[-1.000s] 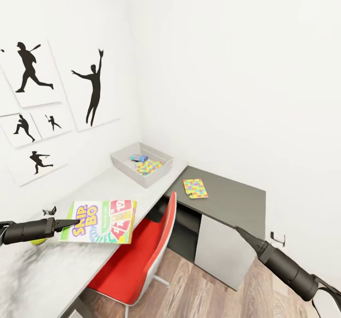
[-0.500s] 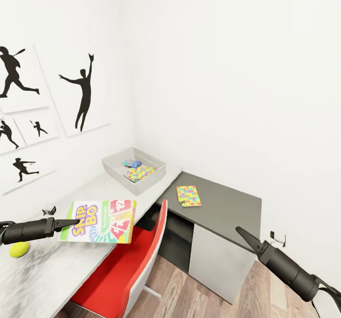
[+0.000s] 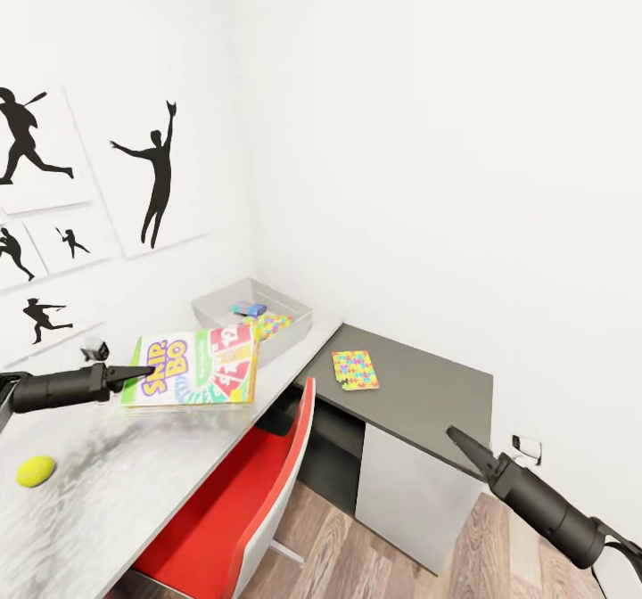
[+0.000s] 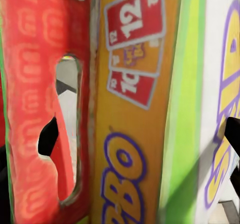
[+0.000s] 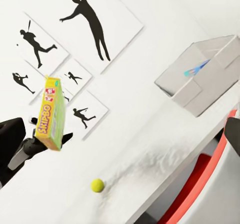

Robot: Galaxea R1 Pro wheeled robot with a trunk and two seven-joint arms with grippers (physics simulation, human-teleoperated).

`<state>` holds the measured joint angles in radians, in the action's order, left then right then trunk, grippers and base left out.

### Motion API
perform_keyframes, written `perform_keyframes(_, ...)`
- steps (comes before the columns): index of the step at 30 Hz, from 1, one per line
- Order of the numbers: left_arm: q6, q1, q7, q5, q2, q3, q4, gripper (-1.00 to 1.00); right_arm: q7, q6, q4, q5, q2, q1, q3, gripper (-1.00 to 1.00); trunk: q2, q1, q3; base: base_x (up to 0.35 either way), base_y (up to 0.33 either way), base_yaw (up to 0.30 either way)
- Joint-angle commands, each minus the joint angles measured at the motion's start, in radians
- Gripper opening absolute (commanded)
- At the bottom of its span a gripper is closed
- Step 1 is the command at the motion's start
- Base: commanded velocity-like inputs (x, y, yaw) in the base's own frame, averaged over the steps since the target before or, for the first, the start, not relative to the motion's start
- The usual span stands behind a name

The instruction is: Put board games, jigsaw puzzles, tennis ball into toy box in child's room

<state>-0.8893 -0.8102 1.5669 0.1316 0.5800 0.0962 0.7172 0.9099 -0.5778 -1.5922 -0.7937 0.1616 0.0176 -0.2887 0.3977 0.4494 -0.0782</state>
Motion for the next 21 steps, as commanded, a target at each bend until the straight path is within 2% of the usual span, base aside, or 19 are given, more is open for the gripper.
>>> perform_keyframes(1,-0.025,-0.010,0.004,-0.004,-0.002,-0.002,0.008,-1.00,0.006,-0.007,0.000,-0.006,0.000,0.001,-0.004,1.00,0.002,0.001,-0.002,0.000,0.000,0.000)
perform_keyframes(4,-0.057,-0.047,-0.013,-0.007,-0.018,-0.002,0.024,-1.00,0.030,-0.008,0.000,-0.006,0.000,0.001,-0.023,1.00,0.002,0.001,-0.002,0.000,0.000,0.000)
perform_keyframes(6,-0.071,-0.081,-0.064,-0.008,-0.040,-0.003,0.030,-1.00,0.046,-0.009,0.000,-0.007,0.000,0.000,-0.039,1.00,0.002,0.001,-0.002,0.000,0.000,0.000)
perform_keyframes(7,-0.084,-0.105,-0.115,-0.008,-0.062,-0.004,0.032,-1.00,0.058,-0.009,0.000,-0.007,0.000,-0.001,-0.052,1.00,0.002,0.001,-0.002,0.000,0.000,0.000)
perform_keyframes(10,-0.113,-0.144,-0.220,-0.009,-0.104,-0.006,0.034,-1.00,0.078,-0.011,0.000,-0.007,0.000,-0.002,-0.074,1.00,0.002,0.001,-0.002,0.000,0.000,0.000)
perform_keyframes(12,-0.135,-0.178,-0.319,-0.010,-0.139,-0.006,0.035,-1.00,0.099,-0.013,0.000,-0.007,0.000,-0.003,-0.095,1.00,0.002,0.001,-0.002,0.000,0.000,0.000)
perform_keyframes(16,-0.147,-0.198,-0.389,-0.008,-0.167,-0.007,0.037,-1.00,0.119,-0.016,0.001,-0.007,-0.001,-0.004,-0.117,1.00,0.002,0.001,-0.002,0.000,0.000,0.000)
perform_keyframes(21,-0.144,-0.204,-0.415,-0.010,-0.174,-0.010,0.036,-1.00,0.125,-0.017,0.001,-0.006,-0.001,-0.004,-0.125,1.00,0.002,0.001,-0.002,0.018,-0.039,0.000)
